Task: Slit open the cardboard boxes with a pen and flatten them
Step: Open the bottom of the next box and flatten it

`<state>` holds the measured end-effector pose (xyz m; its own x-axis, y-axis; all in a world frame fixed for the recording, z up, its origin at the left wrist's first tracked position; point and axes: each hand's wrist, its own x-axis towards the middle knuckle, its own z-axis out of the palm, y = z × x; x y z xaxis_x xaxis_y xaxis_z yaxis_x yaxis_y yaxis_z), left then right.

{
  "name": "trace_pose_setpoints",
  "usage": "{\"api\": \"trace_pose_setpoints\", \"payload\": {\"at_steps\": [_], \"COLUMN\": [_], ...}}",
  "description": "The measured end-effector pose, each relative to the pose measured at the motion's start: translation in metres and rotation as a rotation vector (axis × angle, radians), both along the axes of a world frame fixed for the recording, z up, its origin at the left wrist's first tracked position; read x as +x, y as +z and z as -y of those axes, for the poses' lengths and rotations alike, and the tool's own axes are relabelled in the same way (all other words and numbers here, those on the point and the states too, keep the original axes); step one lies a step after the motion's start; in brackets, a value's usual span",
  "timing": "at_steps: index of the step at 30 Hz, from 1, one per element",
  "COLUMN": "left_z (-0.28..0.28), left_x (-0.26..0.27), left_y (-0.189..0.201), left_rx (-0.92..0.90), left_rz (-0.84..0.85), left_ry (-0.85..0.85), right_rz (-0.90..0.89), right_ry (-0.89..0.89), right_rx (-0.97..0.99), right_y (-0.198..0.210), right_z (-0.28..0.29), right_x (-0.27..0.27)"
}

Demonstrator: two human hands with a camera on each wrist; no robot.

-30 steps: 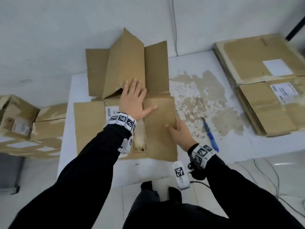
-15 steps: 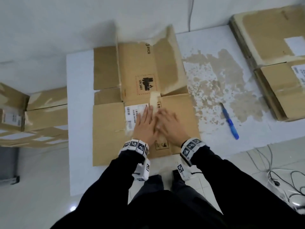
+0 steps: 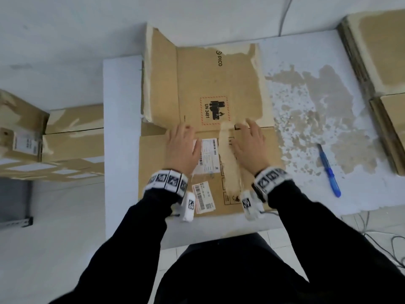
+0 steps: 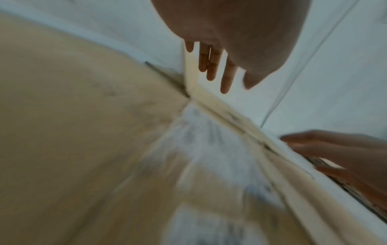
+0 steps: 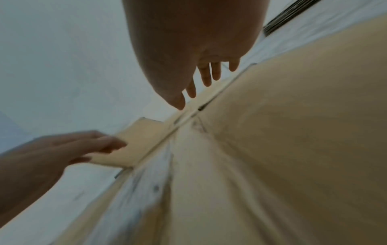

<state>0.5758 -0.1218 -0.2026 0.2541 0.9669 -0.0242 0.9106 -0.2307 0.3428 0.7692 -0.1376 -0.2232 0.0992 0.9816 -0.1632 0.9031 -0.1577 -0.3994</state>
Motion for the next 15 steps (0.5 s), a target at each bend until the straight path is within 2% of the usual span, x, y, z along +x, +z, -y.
{"api": "trace_pose_setpoints", "payload": {"at_steps": [3, 6, 8, 11, 15], "left_z": [-0.059, -0.116, -0.140, -0.151, -0.145], "left_x": [0.028, 0.042, 0.045, 0.043, 0.039], "left_y": [0.000, -0.008, -0.016, -0.031, -0.041], "left_rx": [-0.014, -0.182, -0.316, -0.452, -0.383], "left_rz": [-0.070, -0.195, -0.262, -0.256, -0.231], "left_ry": [-0.081, -0.092, -0.160, -0.201, -0.179], "right_rz": [-0.015, 0.023, 0.070, 0.144, 0.132], "right_ry": [0.067, 0.186, 0.266, 0.333, 0.338], "right_rx": [-0.007, -0.098, -0.194, -0.324, -0.342], "right_y": [0.004, -0.003, -0.015, -0.029, -0.032], "right_z": [-0.063, -0.112, -0.129, -0.141, -0.146], "right_x": [-0.017, -0.023, -0.021, -0.017, -0.015]}}
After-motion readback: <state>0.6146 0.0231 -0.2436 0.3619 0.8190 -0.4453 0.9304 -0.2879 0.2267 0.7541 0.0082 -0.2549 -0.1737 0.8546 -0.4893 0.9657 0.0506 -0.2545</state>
